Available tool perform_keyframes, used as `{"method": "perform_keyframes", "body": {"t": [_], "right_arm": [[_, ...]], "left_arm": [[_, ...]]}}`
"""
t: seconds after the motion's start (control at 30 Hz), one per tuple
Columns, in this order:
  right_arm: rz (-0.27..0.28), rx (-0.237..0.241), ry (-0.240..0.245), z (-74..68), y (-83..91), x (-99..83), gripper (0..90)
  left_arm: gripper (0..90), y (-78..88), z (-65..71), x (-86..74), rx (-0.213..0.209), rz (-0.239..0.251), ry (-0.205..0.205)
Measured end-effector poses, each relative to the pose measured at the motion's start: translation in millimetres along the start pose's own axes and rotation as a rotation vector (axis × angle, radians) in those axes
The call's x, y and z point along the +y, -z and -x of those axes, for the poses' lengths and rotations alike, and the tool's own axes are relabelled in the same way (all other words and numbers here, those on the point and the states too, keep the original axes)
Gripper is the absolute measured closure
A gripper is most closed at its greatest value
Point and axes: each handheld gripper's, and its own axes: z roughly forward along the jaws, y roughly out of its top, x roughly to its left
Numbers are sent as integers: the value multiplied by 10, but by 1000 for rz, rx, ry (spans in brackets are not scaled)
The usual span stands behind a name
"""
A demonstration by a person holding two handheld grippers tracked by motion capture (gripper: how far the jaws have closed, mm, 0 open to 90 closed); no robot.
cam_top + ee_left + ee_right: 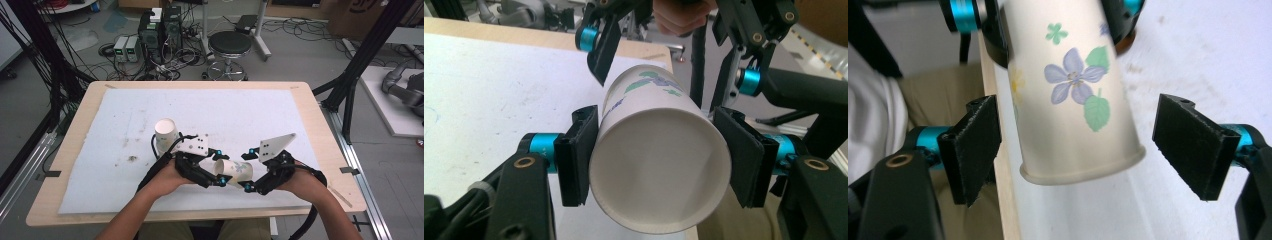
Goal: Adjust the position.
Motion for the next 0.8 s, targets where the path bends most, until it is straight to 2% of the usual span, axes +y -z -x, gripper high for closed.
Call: {"method": "perform_keyframes", "body": {"t": [0.1, 0.23, 0.3, 0.33, 0.47, 0.53, 0.67, 0.8], "right_arm": [[92, -9, -28, -7, 64, -50, 201], [197, -27, -66, -19, 126, -131, 201], [237, -48, -68, -24, 138, -185, 201], [259, -59, -67, -33, 144, -215, 201], [361, -79, -98, -57, 157, -338, 201], [397, -85, -117, -63, 151, -398, 200], [429, -97, -152, -87, 116, -500, 201], [458, -81, -166, -103, 58, -607, 201]], "left_arm": [[373, 15, 0, -23, 3, 21, 1], [373, 70, -2, -87, 14, 83, 9], [373, 86, -4, -99, 15, 96, 7], [373, 112, -5, -122, 17, 124, 11], [372, 153, -15, -169, 29, 168, 13], [372, 166, -17, -197, 34, 187, 17], [373, 167, -11, -246, 39, 208, 24], [373, 171, -6, -268, 38, 226, 24]]}}
